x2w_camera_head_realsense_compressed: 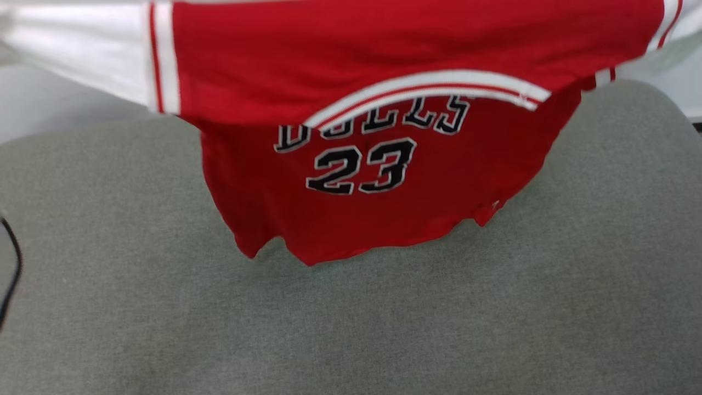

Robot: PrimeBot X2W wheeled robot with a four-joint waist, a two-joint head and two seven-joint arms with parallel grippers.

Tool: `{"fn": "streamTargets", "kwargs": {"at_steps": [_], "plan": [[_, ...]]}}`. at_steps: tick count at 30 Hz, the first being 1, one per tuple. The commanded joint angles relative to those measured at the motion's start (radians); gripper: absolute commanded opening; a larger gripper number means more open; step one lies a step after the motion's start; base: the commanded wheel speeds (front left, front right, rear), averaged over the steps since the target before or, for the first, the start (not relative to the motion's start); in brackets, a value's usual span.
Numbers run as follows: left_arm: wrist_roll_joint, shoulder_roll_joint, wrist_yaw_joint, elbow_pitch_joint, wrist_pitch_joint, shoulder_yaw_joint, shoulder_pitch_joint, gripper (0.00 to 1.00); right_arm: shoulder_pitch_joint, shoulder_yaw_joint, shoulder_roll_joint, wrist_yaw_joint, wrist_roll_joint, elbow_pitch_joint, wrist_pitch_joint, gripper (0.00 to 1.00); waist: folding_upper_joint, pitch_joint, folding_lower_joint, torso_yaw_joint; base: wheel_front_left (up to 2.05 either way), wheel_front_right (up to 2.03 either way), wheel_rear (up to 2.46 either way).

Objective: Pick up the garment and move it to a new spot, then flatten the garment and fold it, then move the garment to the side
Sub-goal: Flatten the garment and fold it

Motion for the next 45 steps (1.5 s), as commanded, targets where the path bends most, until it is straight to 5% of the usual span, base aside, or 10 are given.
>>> {"fn": "streamTargets", "kwargs": {"at_steps": [1,8,17,29,37,45], "plan": [[0.014,0.009,-0.007,0.025,-0.007,0.003,-0.043,0.0,-0.046,0.012,-0.007,-0.001,-0.011,0.01,-0.018,0.0,0.0,0.028,0.0,0.0,0.0,0.0,0.0],[0.014,0.002,-0.056,0.127,0.0,-0.043,-0.27,0.0,-0.228,0.084,-0.024,-0.001,-0.047,0.079,-0.076,0.0,0.0,0.166,0.0,0.006,0.0,0.0,0.0],[0.106,-0.059,-0.161,0.386,0.013,-0.183,-0.763,0.0,-0.572,0.17,-0.035,-0.001,-0.14,0.278,-0.22,0.0,0.0,0.405,0.0,0.029,0.0,0.0,0.0],[0.27,-0.263,-0.255,0.786,-0.123,-0.319,-1.291,0.0,-0.968,0.18,0.036,-0.001,-0.348,0.642,-0.497,0.0,0.0,0.585,0.0,0.072,0.0,0.0,0.0],[0.317,-0.325,-0.308,0.982,-0.236,-0.37,-1.353,0.0,-0.985,0.161,0.094,-0.001,-0.42,0.806,-0.595,0.0,0.0,0.625,0.0,0.09,0.0,0.0,0.0],[0.339,-0.375,-0.358,1.109,-0.332,-0.463,-1.144,0.0,-0.797,0.228,0.081,-0.001,-0.385,0.908,-0.644,0.0,0.0,0.584,0.0,0.113,0.0,0.0,0.0]]}}
